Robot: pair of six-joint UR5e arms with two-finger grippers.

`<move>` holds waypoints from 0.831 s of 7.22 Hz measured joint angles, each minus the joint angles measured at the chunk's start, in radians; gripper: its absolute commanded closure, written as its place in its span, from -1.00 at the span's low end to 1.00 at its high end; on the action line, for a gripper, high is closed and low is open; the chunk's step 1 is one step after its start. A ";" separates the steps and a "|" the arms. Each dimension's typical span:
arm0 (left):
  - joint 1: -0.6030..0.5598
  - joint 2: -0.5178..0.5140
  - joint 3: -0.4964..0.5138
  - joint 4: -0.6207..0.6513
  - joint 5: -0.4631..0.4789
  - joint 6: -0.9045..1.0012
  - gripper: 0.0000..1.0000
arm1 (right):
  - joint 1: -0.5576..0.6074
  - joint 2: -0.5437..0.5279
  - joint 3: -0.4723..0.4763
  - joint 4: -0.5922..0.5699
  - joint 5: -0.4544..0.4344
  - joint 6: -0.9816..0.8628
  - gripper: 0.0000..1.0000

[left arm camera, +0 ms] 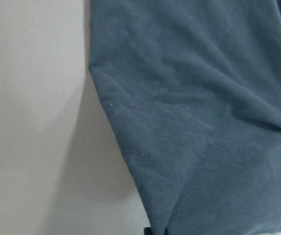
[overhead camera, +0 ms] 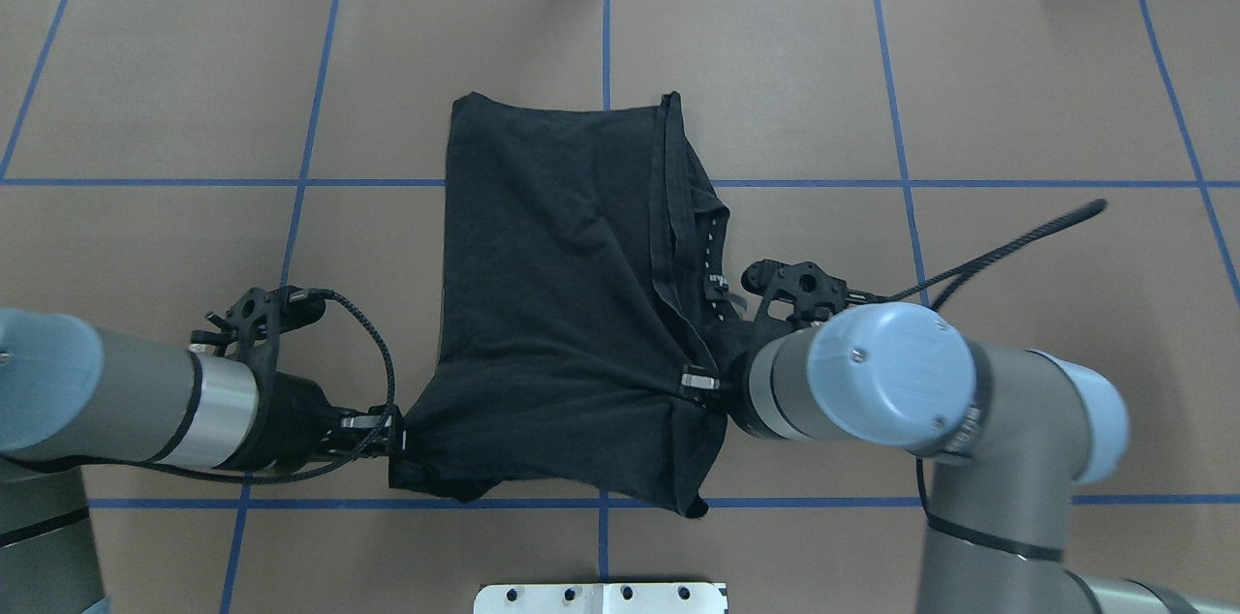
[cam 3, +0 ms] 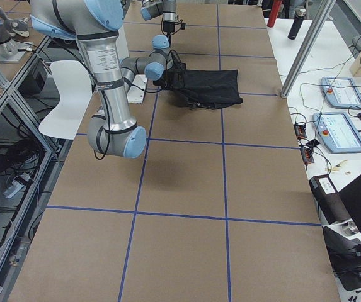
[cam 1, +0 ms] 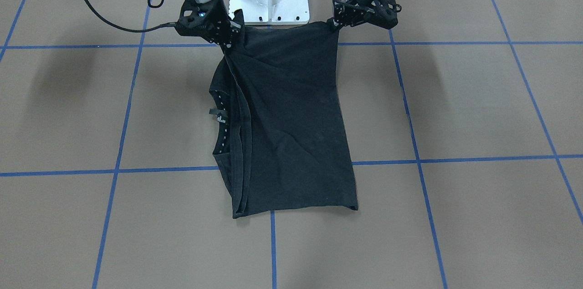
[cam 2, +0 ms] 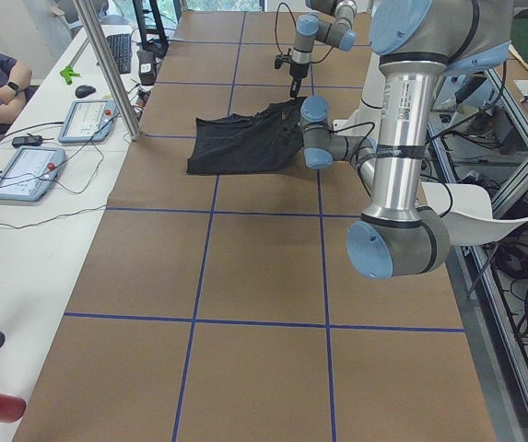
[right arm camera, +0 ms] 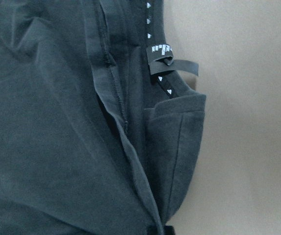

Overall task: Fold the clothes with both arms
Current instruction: 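Grasp the shirt's near edge with both grippers and lift it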

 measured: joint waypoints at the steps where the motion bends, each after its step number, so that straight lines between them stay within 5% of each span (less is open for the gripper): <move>1: 0.001 0.003 -0.045 0.004 -0.034 -0.020 1.00 | -0.009 -0.003 0.074 -0.062 0.017 0.000 1.00; 3: -0.014 -0.078 -0.045 0.080 -0.055 -0.052 1.00 | 0.034 0.057 0.082 -0.131 0.040 0.000 1.00; 6: -0.110 -0.254 0.047 0.216 -0.055 -0.048 1.00 | 0.161 0.182 -0.079 -0.139 0.063 -0.033 1.00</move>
